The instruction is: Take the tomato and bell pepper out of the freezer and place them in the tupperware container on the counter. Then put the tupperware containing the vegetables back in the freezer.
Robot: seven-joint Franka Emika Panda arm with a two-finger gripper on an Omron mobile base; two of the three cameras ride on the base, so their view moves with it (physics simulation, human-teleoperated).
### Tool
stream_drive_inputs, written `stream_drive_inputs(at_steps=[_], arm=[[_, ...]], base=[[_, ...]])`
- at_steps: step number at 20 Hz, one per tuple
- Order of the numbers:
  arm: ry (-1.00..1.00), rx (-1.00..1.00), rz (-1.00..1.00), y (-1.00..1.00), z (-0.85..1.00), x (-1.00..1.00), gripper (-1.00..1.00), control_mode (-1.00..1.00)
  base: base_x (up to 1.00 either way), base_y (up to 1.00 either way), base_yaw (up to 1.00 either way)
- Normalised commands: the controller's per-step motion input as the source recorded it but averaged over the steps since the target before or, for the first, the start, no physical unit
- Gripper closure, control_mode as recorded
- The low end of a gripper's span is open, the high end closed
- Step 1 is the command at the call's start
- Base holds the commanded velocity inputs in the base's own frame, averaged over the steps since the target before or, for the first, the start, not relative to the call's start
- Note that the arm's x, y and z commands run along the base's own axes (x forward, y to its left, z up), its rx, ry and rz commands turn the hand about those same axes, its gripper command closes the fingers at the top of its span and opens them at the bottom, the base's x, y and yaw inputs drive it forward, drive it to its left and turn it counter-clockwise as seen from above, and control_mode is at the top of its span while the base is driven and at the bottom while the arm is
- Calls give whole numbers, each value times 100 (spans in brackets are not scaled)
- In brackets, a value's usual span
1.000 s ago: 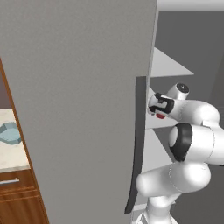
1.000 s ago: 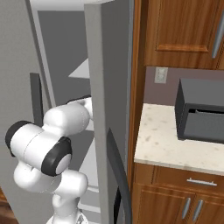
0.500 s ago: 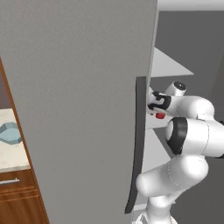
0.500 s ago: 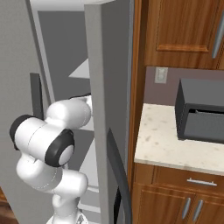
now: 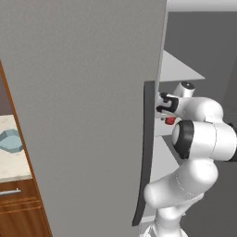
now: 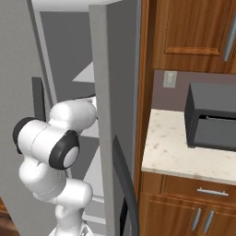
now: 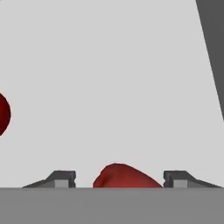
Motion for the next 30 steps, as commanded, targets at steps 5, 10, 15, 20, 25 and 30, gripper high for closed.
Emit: stream_drive_inputs(at_steps=[5, 10, 15, 20, 25, 30], arm=[[-10, 0, 0, 0, -1, -40, 100, -100], [-23, 0, 0, 0, 8, -34, 100, -100], [-19, 0, 0, 4, 46, -57, 100, -100], [-4, 0, 0, 12, 89, -76, 100, -100], [0, 0, -1, 19, 95, -67, 100, -100], [6, 0, -2, 7, 66, -79, 100, -100]], base=[[0, 0, 0], [0, 0, 0], [0, 0, 0], [0, 0, 0], [0, 0, 0], [0, 0, 0]])
